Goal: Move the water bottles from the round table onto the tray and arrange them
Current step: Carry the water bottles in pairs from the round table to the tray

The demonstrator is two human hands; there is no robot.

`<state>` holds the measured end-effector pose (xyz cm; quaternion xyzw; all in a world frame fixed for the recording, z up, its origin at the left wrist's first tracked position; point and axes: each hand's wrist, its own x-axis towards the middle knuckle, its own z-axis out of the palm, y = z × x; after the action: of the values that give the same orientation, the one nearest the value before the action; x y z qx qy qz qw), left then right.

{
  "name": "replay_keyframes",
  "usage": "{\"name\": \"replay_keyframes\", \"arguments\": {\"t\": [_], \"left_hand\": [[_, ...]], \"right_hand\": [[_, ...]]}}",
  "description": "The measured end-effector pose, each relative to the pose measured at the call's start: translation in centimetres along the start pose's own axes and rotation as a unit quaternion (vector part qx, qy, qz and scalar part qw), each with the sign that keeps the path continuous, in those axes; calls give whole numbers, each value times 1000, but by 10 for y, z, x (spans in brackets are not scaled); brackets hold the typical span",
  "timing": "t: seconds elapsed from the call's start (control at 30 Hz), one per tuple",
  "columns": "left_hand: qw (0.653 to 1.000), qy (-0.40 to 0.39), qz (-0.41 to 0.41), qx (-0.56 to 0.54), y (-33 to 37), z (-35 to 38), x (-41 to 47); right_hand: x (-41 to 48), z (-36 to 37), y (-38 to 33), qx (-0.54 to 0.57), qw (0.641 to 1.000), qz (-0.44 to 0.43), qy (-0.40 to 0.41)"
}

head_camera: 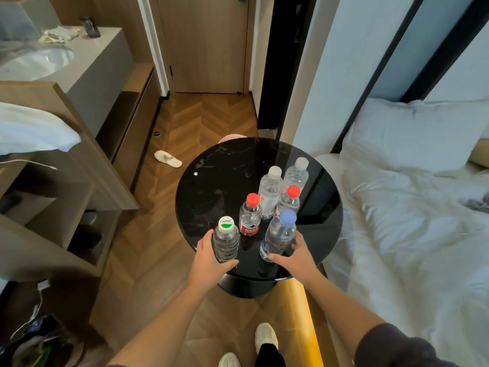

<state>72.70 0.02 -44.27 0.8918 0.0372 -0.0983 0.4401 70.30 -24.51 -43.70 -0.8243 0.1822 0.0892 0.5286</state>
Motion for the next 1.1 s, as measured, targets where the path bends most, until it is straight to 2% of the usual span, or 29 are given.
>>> {"name": "replay_keyframes", "arguments": {"t": [0.27,0.63,0.9,1.1], "left_hand": [[994,54,-19,-88,-10,31,12],[992,79,-57,-75,-23,50,17],[989,84,-55,-104,-12,27,7],[989,88,-8,-116,35,-15,-10]], "right_hand": [[20,38,31,63,996,45,32],[30,56,40,84,990,47,104],[20,45,23,98,991,18,90],[10,21,-28,107,990,-66,60]]}}
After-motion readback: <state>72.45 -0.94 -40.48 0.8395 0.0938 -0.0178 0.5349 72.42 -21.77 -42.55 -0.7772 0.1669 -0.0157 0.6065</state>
